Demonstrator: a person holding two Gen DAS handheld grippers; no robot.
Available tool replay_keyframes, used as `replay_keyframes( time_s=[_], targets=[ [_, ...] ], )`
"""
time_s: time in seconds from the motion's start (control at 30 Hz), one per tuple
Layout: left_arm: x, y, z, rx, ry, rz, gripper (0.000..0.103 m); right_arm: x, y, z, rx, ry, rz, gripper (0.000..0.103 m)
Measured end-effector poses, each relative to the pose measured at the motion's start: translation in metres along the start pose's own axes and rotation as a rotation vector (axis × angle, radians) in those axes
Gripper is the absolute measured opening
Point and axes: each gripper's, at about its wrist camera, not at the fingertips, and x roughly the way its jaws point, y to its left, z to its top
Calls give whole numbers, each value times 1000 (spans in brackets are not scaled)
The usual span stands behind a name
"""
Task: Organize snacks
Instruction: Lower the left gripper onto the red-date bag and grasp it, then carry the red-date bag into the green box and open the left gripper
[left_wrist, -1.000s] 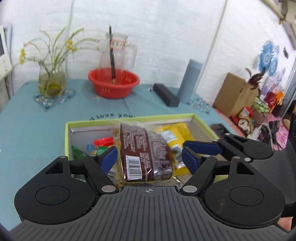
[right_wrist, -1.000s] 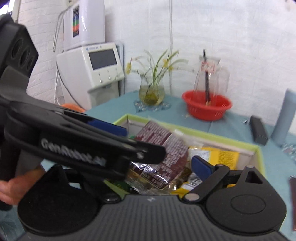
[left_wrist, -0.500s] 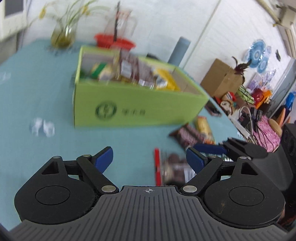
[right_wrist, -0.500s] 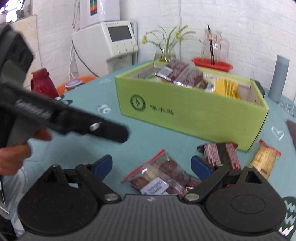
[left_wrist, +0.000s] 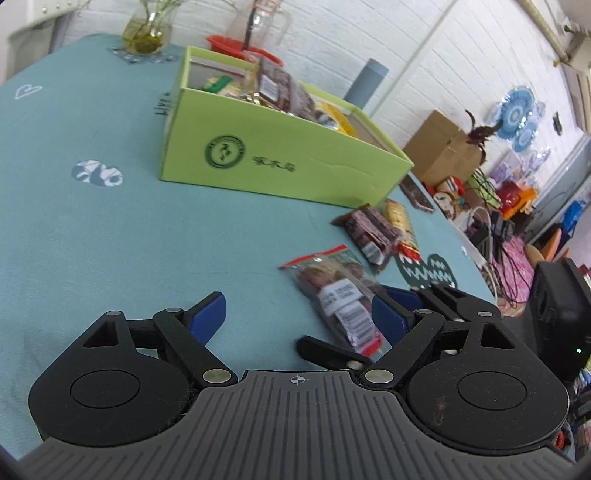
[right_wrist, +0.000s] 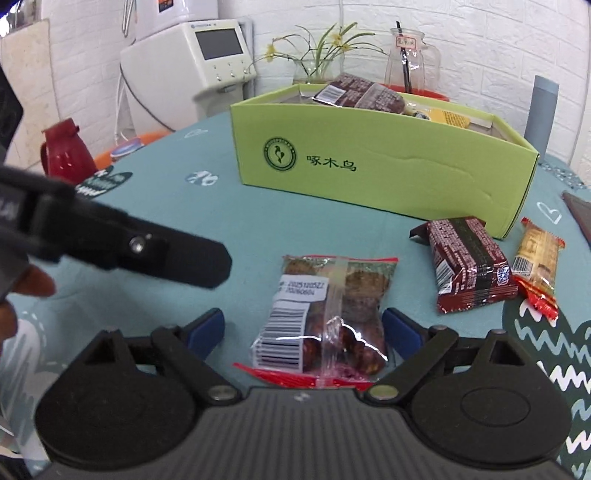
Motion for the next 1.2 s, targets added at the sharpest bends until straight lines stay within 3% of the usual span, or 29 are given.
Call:
replay_keyframes(
  time_s=[0.2, 0.43, 0.5, 0.67, 0.77, 0.8, 0.83, 1.03, 1.2],
  targets=[
    [8, -13, -5, 16, 23, -9, 77, 1, 1, -4, 11, -28, -25, 94],
    [26, -20, 0, 3, 62, -24, 77, -9, -1, -3, 22, -1, -44, 93],
    [29, -23, 2, 13, 60, -28, 76, -18, -5, -6, 20, -37, -34, 93],
    [43, -30, 6, 24, 79, -39, 76, -14, -7, -5, 9, -18, -26, 92],
    [51, -31, 3, 36, 82, -36, 67, -9, -3, -8, -12, -25, -16, 89],
    [51, -32, 1, 53, 78, -32, 47, -10, -1, -8, -10, -30, -3, 85],
    [51, -34, 0, 65, 86, -30, 36, -13, 2, -8, -9, -31, 7, 80],
    [25, -32, -4, 60, 43, -25, 31, -31, 22, -4, -42, -67, 4, 80],
    [-7, -31, 17, 62, -57, -8, 33, -38, 36, 28, -103, -149, 23, 81]
  ],
)
